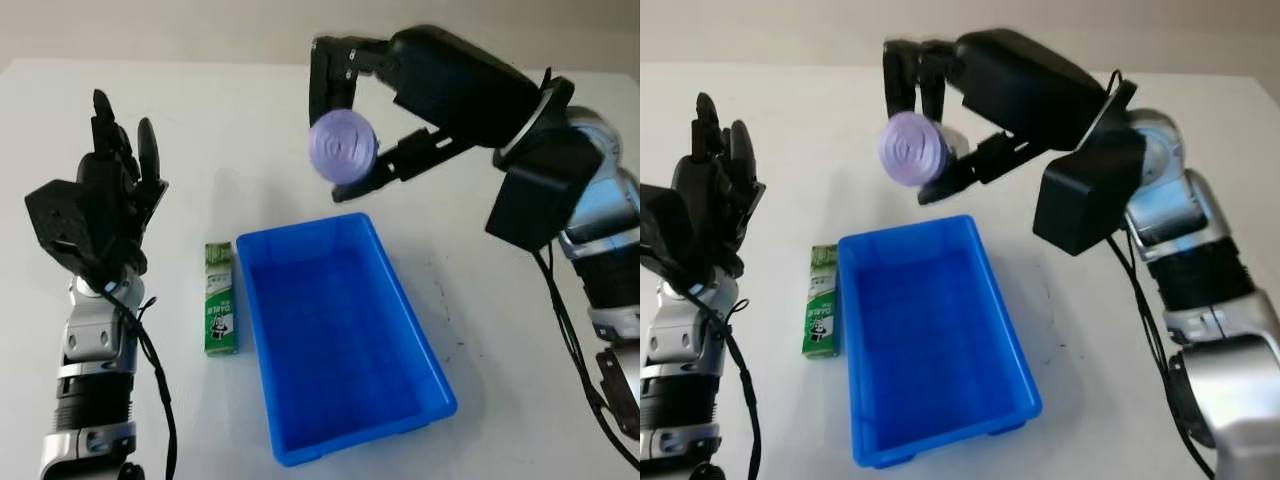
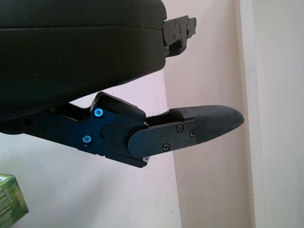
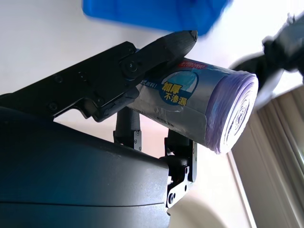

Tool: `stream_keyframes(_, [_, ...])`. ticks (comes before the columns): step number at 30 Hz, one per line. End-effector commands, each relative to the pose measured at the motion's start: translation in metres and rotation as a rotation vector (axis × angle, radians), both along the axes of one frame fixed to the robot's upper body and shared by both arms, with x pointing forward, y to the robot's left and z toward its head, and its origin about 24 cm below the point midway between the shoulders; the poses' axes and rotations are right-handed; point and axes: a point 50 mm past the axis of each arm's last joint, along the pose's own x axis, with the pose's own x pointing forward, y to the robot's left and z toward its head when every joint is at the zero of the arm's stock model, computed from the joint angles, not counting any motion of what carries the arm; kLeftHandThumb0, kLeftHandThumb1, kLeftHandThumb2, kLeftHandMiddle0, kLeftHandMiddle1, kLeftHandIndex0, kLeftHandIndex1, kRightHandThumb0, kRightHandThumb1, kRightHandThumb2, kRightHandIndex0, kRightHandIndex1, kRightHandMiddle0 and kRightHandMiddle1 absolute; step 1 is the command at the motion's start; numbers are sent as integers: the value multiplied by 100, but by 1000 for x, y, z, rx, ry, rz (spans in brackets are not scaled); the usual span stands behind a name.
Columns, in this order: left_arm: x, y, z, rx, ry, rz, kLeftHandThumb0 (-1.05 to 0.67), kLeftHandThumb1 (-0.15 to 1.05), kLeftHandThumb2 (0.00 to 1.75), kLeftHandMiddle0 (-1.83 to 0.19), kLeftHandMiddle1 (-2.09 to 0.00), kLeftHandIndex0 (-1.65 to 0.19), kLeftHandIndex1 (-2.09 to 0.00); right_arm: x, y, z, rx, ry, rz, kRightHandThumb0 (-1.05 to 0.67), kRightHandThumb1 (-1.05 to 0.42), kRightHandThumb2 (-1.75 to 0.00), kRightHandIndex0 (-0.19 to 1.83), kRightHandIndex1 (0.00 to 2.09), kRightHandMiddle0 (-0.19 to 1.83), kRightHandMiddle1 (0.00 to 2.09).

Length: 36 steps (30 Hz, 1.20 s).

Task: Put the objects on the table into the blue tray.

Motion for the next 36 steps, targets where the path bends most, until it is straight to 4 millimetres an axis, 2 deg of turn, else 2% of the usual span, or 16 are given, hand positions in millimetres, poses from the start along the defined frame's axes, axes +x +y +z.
stream_keyframes(1, [0, 2, 4, 8, -11, 5, -80, 105, 62, 19, -5, 19, 0, -6, -3, 0, -61, 20, -4, -34, -105, -18, 113, 209, 88, 209])
stream_keyframes(10, [1, 2, 4, 17, -10, 4, -80, 105, 63, 18, -5, 19, 0, -5, -1, -20, -231, 126, -6, -40, -105, -17, 113, 209, 86, 209])
stream_keyframes(14, [1, 2, 4, 9, -13, 7, -80, 105, 62, 18, -5, 19, 0, -3, -1, -26, -287, 158, -2, -47, -105, -11, 110, 209, 86, 209])
stream_keyframes(17, [1, 1, 4, 8, -13, 10, -80, 105, 62, 18, -5, 19, 0, -1, -1, -30, -311, 184, -1, -51, -104, -6, 94, 209, 72, 209])
stream_keyframes(18, [0, 1, 4, 7, -14, 10, -80, 105, 62, 18, -5, 19, 0, -1, -1, -32, -315, 190, -1, -53, -104, -6, 82, 209, 63, 209])
stream_keyframes(24, [1, 1, 3, 12, -10, 6, -80, 105, 62, 19, -5, 19, 0, 2, -2, -38, -300, 227, 6, -54, -103, -5, 37, 209, 28, 209])
stream_keyframes(36, [1, 0, 2, 19, -8, 13, -79, 105, 63, 18, -6, 19, 0, 2, 0, -38, -224, 242, 44, -51, -105, -7, 6, 206, -2, 207])
